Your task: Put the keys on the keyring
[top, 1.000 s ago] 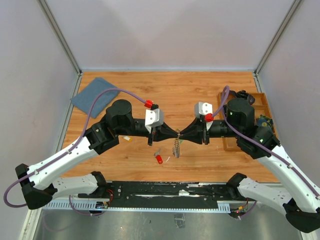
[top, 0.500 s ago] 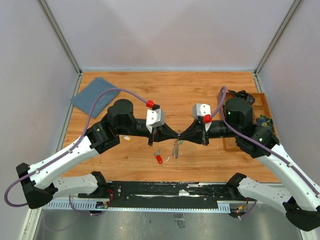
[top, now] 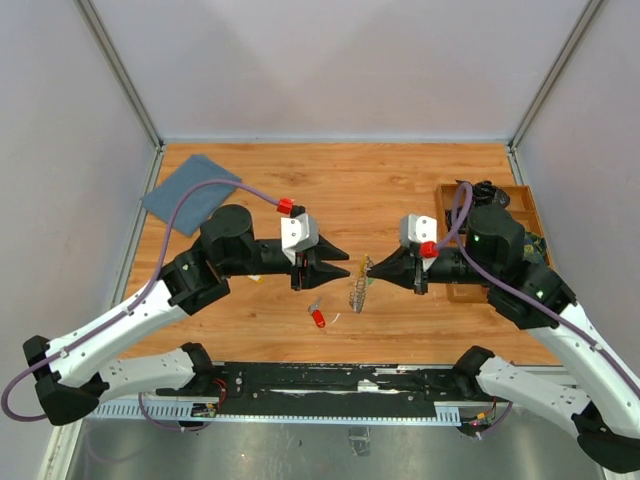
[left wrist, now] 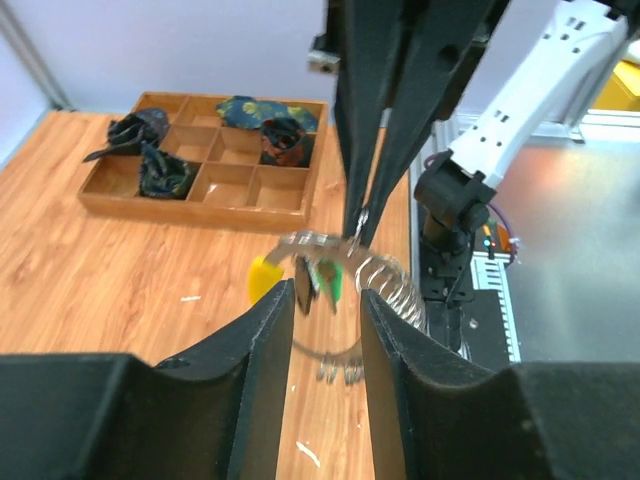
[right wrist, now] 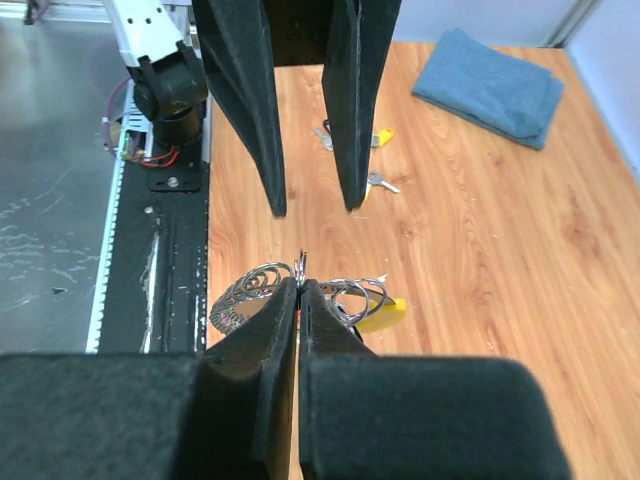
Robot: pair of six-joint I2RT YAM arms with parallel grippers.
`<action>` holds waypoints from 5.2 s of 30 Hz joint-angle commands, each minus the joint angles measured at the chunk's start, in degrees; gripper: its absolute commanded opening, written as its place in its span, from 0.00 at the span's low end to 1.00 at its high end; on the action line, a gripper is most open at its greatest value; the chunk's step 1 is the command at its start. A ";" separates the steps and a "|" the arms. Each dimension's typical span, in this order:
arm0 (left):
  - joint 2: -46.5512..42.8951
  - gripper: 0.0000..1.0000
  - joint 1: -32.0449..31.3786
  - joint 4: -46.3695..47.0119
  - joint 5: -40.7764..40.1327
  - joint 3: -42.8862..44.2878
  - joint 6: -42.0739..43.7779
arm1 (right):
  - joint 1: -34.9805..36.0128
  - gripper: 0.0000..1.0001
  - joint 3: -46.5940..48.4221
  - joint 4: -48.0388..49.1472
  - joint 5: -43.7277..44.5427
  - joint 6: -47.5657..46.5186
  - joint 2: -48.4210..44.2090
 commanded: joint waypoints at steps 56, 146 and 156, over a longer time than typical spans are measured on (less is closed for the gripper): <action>22.83 0.24 -1.83 -1.60 -35.49 -24.14 -29.90 | 0.97 0.01 -6.13 -2.99 14.44 4.83 -7.97; -7.57 0.01 -20.22 2.70 -37.86 -2.08 8.47 | 0.99 0.01 -7.02 22.78 -4.48 40.17 -2.86; -7.39 0.00 -21.04 2.60 -38.24 -2.01 8.58 | 0.96 0.01 -7.47 23.30 -2.95 41.03 -2.89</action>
